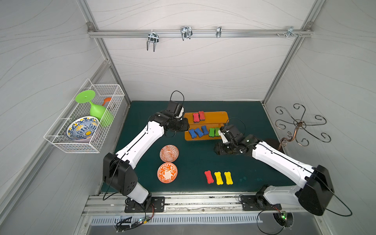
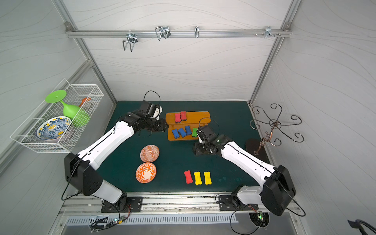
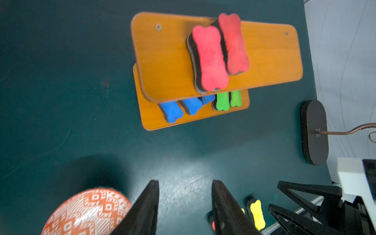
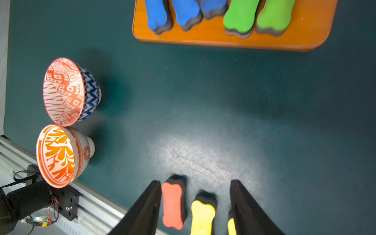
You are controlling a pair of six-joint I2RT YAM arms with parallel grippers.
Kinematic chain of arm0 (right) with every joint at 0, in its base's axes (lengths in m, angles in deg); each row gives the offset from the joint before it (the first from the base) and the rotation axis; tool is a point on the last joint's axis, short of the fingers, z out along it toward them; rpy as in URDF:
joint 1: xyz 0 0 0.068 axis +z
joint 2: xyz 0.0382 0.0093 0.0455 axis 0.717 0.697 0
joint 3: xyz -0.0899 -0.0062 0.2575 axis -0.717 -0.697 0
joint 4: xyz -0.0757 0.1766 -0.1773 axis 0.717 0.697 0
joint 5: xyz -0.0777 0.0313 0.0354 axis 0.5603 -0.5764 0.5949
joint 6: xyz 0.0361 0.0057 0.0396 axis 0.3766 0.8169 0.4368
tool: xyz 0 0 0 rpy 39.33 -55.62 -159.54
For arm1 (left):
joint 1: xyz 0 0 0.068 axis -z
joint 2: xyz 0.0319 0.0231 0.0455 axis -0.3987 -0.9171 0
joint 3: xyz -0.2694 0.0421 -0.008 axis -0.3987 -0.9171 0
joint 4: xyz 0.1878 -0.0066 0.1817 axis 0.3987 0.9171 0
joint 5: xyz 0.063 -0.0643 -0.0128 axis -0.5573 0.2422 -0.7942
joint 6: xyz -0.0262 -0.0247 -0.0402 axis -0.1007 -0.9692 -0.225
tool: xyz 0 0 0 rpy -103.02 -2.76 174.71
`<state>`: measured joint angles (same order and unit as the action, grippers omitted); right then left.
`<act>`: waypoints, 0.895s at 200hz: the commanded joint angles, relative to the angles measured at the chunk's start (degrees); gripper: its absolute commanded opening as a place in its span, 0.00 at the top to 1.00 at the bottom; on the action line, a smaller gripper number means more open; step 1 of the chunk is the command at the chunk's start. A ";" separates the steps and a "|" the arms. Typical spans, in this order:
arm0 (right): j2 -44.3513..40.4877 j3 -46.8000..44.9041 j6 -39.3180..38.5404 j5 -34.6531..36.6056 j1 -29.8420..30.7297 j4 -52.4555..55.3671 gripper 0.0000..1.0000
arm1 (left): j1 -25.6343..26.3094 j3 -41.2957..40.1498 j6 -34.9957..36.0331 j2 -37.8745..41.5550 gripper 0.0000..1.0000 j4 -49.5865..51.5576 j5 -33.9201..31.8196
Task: Remove the whiteboard erasers from the shelf
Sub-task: Pick up the whiteboard eraser from the shelf.
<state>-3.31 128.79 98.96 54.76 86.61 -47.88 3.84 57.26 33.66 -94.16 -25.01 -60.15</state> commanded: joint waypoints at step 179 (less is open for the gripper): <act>0.49 -1.55 -6.38 -18.67 -12.76 -7.42 0.39 | 5.52 34.75 -2.07 -28.21 0.41 8.93 -14.35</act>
<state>-3.14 127.19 93.12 36.59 74.06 -54.48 8.93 89.21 30.67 -120.89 -16.90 -73.72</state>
